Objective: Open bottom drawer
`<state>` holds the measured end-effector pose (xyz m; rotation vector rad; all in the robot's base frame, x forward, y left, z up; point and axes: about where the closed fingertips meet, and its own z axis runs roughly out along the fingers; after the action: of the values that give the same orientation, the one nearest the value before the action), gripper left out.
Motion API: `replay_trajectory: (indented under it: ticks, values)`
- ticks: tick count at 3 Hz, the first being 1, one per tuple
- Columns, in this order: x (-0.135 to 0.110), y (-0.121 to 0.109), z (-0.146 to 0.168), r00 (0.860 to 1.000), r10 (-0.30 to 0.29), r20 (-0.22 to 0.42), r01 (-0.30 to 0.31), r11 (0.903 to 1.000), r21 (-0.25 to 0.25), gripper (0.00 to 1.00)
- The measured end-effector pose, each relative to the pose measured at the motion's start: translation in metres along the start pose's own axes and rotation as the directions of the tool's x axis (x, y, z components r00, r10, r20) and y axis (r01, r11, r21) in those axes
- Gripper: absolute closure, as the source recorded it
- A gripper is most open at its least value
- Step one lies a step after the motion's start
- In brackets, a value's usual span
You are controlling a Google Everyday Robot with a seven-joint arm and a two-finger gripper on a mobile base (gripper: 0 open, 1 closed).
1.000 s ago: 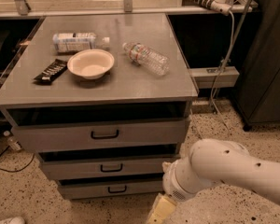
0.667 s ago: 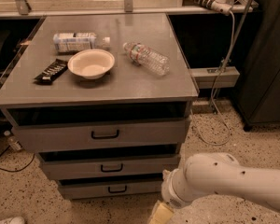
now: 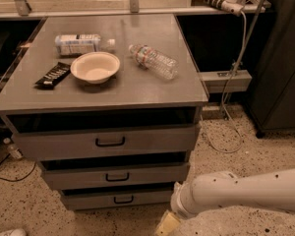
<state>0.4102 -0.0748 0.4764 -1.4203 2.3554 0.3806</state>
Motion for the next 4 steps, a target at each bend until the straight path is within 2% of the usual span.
replay_trajectory:
  ticks: [1,2,3,4]
  values:
    - [0.0,0.0,0.0,1.0,0.0,0.0,0.0,1.0,0.0,0.0]
    - [0.005,-0.002,0.02,1.0,0.01,0.016,-0.01,0.9999,0.007,0.0]
    - [0.027,-0.015,0.096,0.997,0.055,0.056,-0.055,0.9985,0.0,0.0]
    - [0.027,-0.014,0.104,0.997,0.051,0.052,-0.051,0.9987,-0.005,0.0]
